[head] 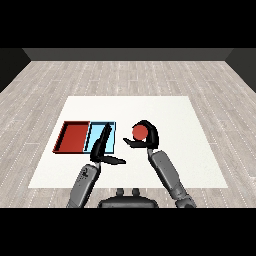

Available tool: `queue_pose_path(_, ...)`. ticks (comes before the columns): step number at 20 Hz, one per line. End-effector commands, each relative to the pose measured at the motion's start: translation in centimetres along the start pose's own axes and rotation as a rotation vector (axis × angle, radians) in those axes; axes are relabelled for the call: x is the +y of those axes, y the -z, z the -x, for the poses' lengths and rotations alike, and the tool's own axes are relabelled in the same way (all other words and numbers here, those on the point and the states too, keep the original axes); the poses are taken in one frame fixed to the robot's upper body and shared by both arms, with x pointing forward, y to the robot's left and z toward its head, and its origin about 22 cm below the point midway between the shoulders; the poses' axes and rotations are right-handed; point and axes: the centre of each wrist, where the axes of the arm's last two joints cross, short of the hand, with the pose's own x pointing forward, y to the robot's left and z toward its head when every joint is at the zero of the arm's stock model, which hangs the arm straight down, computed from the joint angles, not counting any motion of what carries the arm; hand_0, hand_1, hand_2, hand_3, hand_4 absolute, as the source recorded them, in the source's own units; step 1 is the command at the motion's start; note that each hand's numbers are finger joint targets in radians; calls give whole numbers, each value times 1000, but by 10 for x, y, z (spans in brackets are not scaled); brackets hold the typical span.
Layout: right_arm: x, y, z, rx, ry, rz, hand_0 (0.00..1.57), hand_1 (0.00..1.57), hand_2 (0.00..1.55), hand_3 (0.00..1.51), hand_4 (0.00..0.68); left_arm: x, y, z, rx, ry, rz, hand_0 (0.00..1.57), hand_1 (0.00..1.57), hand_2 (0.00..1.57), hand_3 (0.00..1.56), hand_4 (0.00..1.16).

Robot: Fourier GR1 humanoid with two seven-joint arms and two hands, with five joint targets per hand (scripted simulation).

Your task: Pick the red can and put it in the red box

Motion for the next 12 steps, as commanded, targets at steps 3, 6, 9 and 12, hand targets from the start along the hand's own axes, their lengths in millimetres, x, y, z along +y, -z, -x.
queue_pose_path(3,-4,-11,-9,-36,18,-14,1441,1441,1426,1394,618,-11,-9,23,47,-11,10,0,0,0,0,0)
queue_pose_path(6,0,12,-5,-51,26,-38,1442,1442,1435,1396,624,-30,14,32,81,-4,13,0,0,0,0,0)
queue_pose_path(9,2,-14,-7,-64,18,-31,1449,1449,1442,1397,647,-16,7,39,100,7,35,0,0,0,0,0)
queue_pose_path(12,13,3,-20,-57,47,-54,1462,1462,1442,1391,659,-30,10,56,117,-38,19,0,0,0,0,0)
